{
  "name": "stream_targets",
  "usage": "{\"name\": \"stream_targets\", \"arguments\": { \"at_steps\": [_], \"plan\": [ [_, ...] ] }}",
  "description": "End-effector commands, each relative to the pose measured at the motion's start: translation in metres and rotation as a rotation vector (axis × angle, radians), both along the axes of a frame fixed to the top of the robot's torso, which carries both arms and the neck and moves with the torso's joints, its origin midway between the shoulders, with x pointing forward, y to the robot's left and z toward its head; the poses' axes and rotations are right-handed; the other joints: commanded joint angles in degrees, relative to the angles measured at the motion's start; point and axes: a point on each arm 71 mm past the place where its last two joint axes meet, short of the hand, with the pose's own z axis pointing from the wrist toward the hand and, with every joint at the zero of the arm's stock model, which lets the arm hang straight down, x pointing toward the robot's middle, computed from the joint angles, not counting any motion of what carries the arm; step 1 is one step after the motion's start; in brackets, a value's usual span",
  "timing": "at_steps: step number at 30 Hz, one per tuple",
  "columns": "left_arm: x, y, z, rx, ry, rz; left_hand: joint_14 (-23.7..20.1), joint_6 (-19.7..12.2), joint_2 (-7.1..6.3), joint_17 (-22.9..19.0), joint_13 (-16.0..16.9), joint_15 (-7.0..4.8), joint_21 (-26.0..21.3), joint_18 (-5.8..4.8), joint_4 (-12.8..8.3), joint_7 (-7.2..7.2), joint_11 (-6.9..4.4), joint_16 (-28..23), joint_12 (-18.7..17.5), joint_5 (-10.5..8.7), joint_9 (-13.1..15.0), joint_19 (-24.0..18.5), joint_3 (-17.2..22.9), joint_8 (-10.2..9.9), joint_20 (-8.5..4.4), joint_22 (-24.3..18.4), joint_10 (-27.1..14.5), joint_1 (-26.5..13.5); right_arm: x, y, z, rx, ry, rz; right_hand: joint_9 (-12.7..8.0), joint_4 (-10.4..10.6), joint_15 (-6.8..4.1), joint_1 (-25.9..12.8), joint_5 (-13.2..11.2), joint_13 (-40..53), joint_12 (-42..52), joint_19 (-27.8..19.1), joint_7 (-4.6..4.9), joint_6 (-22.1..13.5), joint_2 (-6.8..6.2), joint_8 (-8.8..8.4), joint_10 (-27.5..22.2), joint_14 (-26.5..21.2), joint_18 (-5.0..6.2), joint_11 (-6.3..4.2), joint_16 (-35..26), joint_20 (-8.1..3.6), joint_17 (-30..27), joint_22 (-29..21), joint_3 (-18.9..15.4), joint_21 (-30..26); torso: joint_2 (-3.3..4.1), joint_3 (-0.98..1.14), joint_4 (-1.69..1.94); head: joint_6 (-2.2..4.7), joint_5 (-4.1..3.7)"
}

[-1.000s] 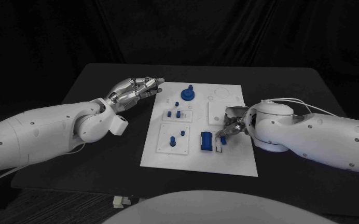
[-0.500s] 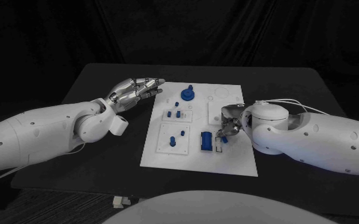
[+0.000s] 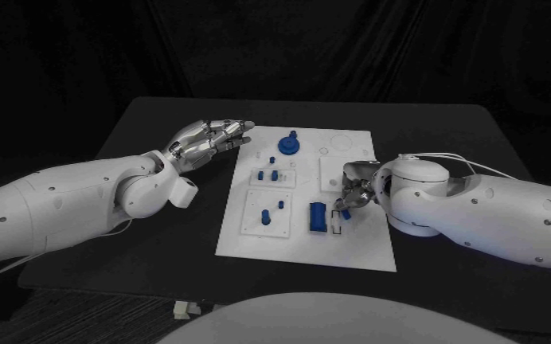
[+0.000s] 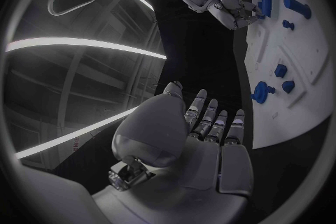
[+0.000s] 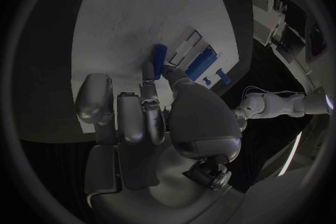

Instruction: Assemble the parts on the task board

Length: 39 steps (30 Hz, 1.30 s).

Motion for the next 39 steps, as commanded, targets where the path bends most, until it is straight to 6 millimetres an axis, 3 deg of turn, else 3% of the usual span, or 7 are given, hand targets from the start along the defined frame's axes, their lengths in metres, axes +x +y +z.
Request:
{"name": "stream_targets", "arguments": {
  "at_steps": [1,5,21,39],
  "plan": [
    [-0.001,-0.002,0.001,-0.015,-0.002,-0.010,0.16,0.25,-0.04,0.06,0.08,0.31,0.28,-0.29,0.01,3.33,-0.02,0.16,0.23,0.29,0.08,0.21,0.21,0.34,0.02,0.07,0.34,0.49,-0.006,-0.007,-0.012,0.081,0.102,-0.115,-3.32,-7.92,-0.28,-0.06,0.25,15.08,0.14,2.89,-1.28,-2.30,0.08,0.22,6.21,1.95,0.32,-0.09,-0.04,0.42,0.14,7.67,8.41,-0.16,0.04,0.01,0.01,-0.01,0.15],
    [-0.001,-0.002,0.001,-0.014,-0.001,-0.011,0.21,0.28,0.01,0.07,0.08,0.33,0.28,-0.32,0.00,3.31,0.01,0.26,0.34,0.33,0.08,0.22,0.25,0.36,0.02,0.08,0.44,0.52,-0.007,-0.015,-0.012,0.148,0.137,-0.193,-2.36,-8.33,-0.46,-0.54,1.23,15.08,0.14,3.13,-1.61,-1.63,0.10,1.32,6.21,2.20,0.11,-0.34,0.50,0.32,1.24,8.12,9.09,1.28,0.02,0.01,-0.01,-0.01,0.32],
    [-0.001,-0.001,0.000,-0.011,0.005,-0.013,0.28,0.35,0.05,0.09,0.10,0.37,0.29,-0.35,-0.02,3.29,0.04,0.41,0.53,0.39,0.08,0.22,0.31,0.41,0.02,0.06,0.60,0.58,-0.016,-0.050,-0.002,0.338,0.260,-0.446,-1.42,-8.00,-0.60,-2.56,1.73,15.08,0.14,3.75,-1.79,-2.45,0.44,2.14,6.21,2.76,-0.50,-0.51,1.91,0.14,3.97,9.30,9.86,5.18,0.04,0.00,0.02,-0.01,0.58],
    [-0.001,-0.001,0.000,-0.012,0.006,-0.014,0.32,0.15,0.06,0.10,0.10,0.40,0.30,-0.39,-0.04,3.30,0.08,0.50,0.57,0.43,0.06,0.24,0.34,0.38,0.02,0.08,0.71,0.63,-0.034,-0.050,0.005,0.433,0.279,-0.527,-1.01,-7.71,-0.56,-3.59,1.32,15.08,0.14,3.95,-1.72,-3.37,0.67,2.38,6.21,2.89,-0.69,-0.45,2.42,0.13,4.64,9.76,10.16,6.36,0.07,0.00,0.00,-0.01,0.44]
  ]
}}
